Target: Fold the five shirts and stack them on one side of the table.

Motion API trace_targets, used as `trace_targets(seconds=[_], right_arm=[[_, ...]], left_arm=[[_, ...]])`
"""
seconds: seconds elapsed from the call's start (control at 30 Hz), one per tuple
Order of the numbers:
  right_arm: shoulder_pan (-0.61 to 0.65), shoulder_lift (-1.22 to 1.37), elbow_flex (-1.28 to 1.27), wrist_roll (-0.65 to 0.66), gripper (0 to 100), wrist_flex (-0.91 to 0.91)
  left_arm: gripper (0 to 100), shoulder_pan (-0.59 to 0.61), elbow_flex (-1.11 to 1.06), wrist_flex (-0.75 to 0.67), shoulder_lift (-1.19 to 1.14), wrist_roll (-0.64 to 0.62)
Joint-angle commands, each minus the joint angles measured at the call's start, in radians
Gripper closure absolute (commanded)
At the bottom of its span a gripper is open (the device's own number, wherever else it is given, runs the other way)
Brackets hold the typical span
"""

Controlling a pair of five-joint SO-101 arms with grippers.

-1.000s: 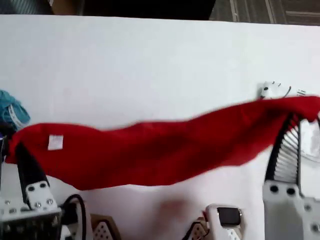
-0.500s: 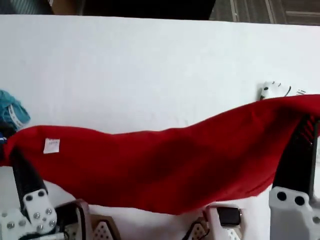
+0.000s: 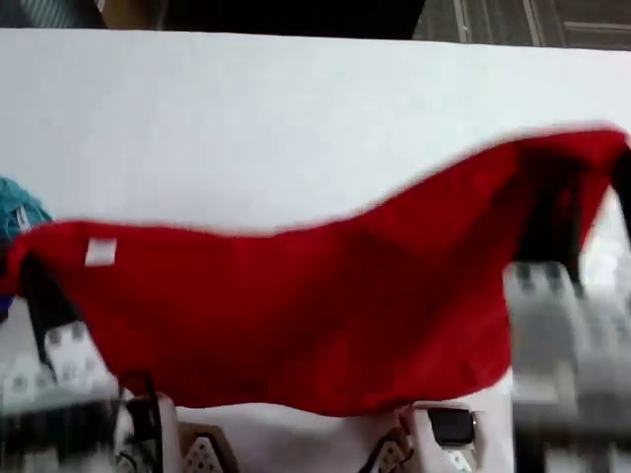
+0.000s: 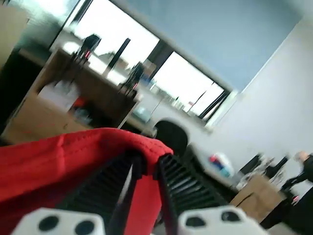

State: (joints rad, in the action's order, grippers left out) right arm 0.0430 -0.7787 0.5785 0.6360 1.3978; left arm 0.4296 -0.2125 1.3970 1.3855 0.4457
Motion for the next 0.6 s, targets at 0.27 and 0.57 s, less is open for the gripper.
trace_targets(seconds=[0.27,0.57], right_arm=[[-0.005,0.344,-0.144,-0.025,97.8,-0.275],[-0.004,0.590,-0.140,-0.021,97.8,-0.314]], left_arm=[[98,-0.048,-0.406,-0.571,-0.069,-0.003],[98,-0.057,-0.383,-0.778,-0.519,-0.006]])
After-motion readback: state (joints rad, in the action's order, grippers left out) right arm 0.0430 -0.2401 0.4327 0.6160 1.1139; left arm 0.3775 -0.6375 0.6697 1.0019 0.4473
